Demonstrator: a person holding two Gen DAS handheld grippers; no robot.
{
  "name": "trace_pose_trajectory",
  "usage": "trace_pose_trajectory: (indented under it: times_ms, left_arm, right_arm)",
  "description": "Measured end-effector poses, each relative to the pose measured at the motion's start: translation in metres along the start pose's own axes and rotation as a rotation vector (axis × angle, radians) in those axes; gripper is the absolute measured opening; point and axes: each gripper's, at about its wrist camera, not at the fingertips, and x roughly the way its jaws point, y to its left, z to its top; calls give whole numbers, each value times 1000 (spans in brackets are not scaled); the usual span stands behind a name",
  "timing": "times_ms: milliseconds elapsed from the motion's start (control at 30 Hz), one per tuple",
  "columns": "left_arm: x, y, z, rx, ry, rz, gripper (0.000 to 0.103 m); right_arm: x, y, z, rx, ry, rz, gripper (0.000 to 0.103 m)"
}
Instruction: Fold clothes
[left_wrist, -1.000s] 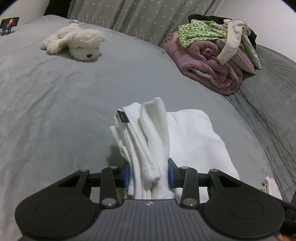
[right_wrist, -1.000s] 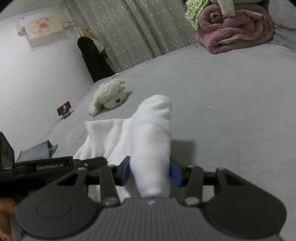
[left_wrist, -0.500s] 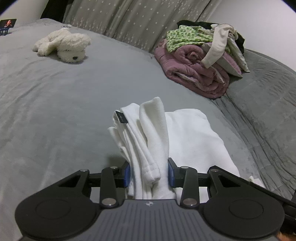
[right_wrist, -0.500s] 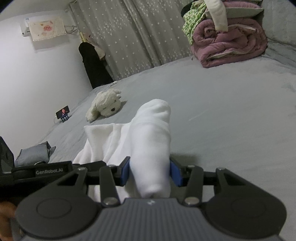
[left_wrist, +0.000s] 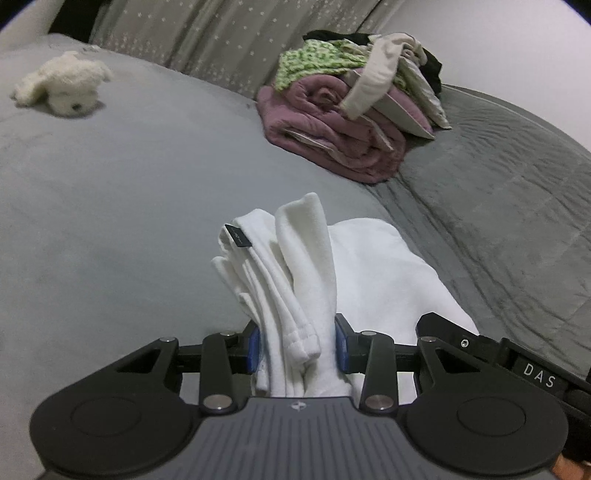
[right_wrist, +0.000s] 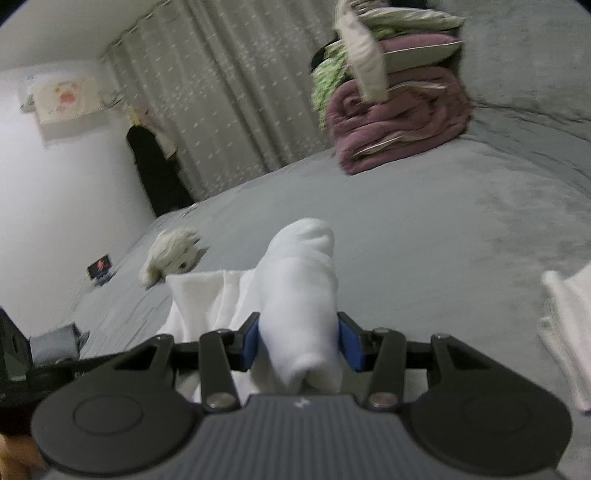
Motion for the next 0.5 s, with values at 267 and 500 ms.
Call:
trace_pose_trajectory:
  times_ms: [267,500]
  left_arm:
    - [41,-65,-24,14,34,-72,36]
    - [70,-115,-45,23,81,-140,36]
  right_arm:
    - [-40,-72,8,86,-76,-107,43]
    - [-70,-129,14,146,-128,-183,43]
